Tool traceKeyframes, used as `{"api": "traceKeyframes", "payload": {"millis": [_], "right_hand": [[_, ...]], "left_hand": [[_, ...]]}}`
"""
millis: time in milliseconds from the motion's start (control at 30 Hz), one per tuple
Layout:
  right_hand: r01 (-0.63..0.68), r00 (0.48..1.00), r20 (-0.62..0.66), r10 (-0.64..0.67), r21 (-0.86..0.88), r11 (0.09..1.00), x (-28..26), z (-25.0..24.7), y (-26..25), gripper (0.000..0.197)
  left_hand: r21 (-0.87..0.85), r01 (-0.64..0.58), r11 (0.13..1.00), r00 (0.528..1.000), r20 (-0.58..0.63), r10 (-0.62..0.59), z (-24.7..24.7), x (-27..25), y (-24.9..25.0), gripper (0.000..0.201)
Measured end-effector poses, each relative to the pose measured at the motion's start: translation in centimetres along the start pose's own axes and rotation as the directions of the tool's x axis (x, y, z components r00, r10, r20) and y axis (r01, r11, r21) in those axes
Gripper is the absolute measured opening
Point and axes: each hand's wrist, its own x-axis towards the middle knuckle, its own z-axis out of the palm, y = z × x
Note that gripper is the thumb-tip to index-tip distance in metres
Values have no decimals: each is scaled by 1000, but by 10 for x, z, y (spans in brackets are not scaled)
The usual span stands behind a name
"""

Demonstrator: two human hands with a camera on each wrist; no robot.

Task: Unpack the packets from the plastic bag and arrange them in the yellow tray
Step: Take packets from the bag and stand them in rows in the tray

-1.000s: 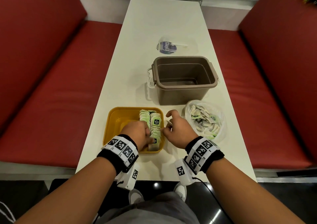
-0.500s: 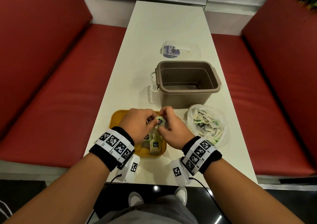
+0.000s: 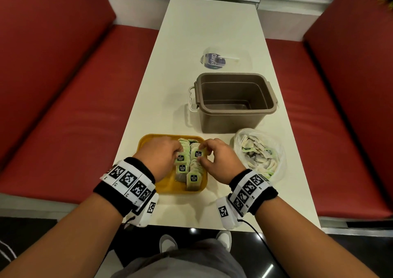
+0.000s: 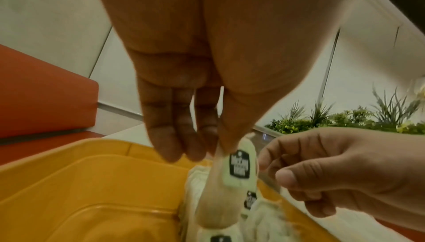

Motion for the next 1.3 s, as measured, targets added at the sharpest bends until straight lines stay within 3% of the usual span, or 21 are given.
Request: {"api": "traceKeyframes", "payload": {"millis": [100,200,367,500,567,867,1000,1167,1300], "right_hand": [[-113,992,66,112,14,993,-2,-2,2,44],[-211,965,165,203,36,977,-2,1,4,64],[-251,946,225,233,56,966,1,6,9,68],[-258,944,236,229,99,961,0,6,11,63],[-254,944,243,223,104,962,0,5,11,61],[-253,938,270,217,108,961,0,3,12,58],[-245,939,269,214,89,965,1,5,15,61],[-247,933,289,214,82,965,2,4,16,63],[-217,930,311,195,37,976,2,-3,15,73]], "left_hand": [[98,55,994,977,200,-74,15,-1,-7,26],[96,100,990,949,291,-124,33,1,-7,28],[-4,232,973,960,159,-229,50,4,-8,14],[-32,338,940,908,273,-318,54,4,-7,55],[2,368,930,880,322,-349,59,7,-5,65],[-123,432,893,896,174,-409,68,19,2,50],[-97,438,894,891,178,-418,69,22,2,47],[-91,456,885,866,276,-418,66,20,-2,71],[-38,468,883,866,221,-449,67,23,-1,63]]}}
